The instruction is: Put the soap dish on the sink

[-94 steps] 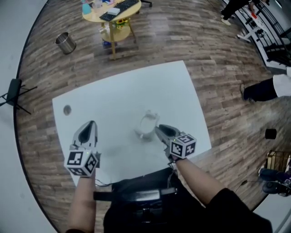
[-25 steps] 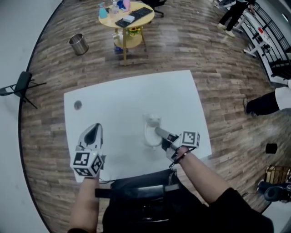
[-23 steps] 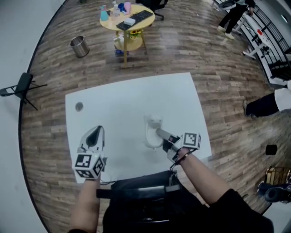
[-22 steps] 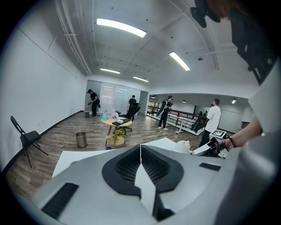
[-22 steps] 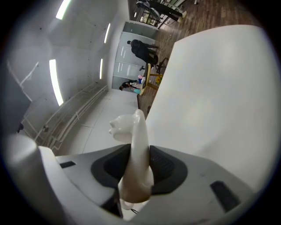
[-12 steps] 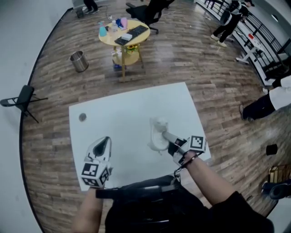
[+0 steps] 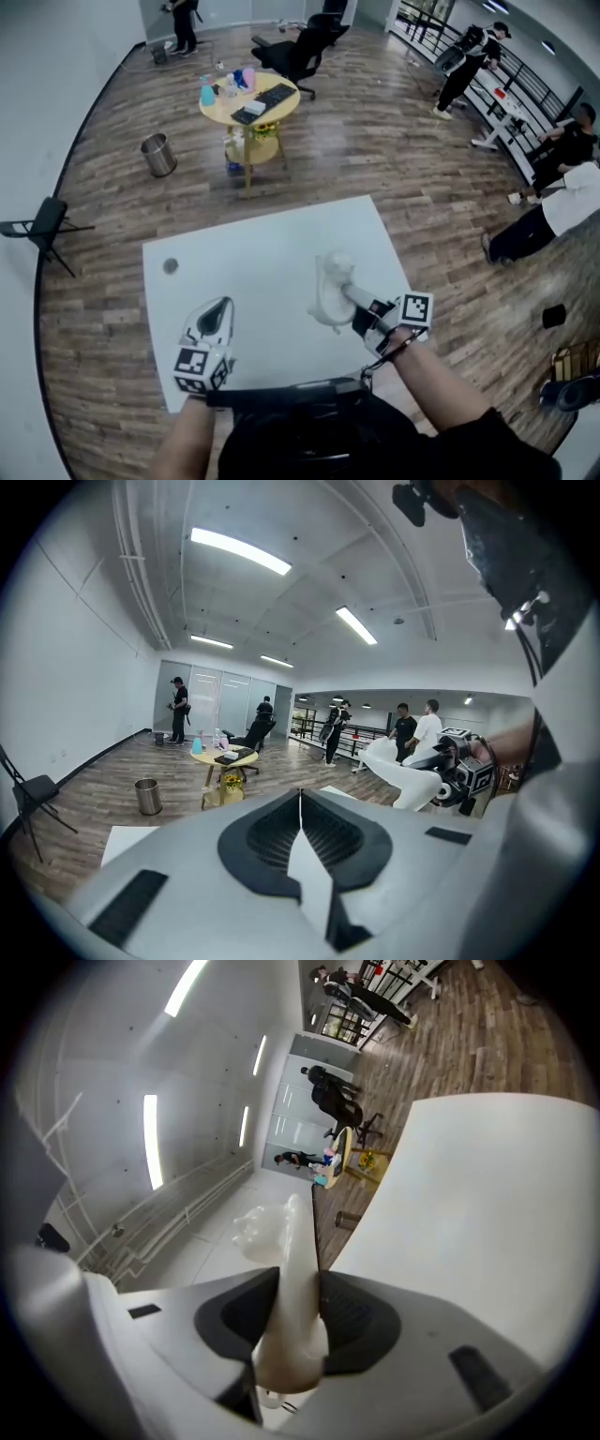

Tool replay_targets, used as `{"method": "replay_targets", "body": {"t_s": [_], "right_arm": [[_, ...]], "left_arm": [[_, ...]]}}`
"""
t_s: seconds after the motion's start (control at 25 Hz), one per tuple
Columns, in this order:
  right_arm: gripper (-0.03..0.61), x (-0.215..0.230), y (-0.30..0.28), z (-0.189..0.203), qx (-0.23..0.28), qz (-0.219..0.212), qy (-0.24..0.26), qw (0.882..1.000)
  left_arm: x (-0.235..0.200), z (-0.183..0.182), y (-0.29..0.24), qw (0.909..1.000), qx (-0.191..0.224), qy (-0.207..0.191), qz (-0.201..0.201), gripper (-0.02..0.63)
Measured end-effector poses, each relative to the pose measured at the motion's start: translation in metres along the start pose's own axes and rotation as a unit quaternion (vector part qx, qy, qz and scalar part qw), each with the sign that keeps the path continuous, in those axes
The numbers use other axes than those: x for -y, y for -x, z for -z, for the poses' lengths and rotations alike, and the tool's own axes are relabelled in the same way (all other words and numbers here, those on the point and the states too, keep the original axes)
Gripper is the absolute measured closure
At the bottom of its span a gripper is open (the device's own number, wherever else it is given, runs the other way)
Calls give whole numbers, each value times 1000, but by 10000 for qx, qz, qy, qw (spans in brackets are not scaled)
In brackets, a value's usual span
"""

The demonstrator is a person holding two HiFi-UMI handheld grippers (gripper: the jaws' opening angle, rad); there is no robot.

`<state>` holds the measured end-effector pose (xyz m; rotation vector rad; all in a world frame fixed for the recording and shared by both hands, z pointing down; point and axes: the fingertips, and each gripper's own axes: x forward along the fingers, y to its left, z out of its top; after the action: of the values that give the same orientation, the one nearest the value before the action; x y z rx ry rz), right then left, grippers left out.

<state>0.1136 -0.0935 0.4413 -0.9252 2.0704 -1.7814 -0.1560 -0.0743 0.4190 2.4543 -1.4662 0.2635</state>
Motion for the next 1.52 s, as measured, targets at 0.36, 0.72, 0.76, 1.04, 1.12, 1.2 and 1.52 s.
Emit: {"method": "replay_targets", "body": {"t_s": [0.36,0.72,0.76,1.04,1.12,1.2,1.52], "right_arm": [[442,-35,7,-3,137,-173,128,9997],[442,-46,5,-1,106,-282,146,9994],[442,-46,4,-1,95,-269,115,9995],[442,-50,0,-3,49,-337,88,9994],[442,-49,1,-4,53,-342,83,9994],[442,-46,2,-2,50,-336,73,9994],[443,-35,3,-5,119,-256,-31,9996]], "left_arm": [[-8,2,0,10000,-41,43,64,604],[-9,2,5,9999,33,83,-74,604],[-9,1,7,9999,26,83,-82,604],[-12,-2,10,9998,-24,118,-174,604],[-11,-1,10,9998,-32,114,-174,604],[-9,1,11,9998,-52,110,-172,604],[-5,-2,4,9999,-27,47,-107,604]]}}
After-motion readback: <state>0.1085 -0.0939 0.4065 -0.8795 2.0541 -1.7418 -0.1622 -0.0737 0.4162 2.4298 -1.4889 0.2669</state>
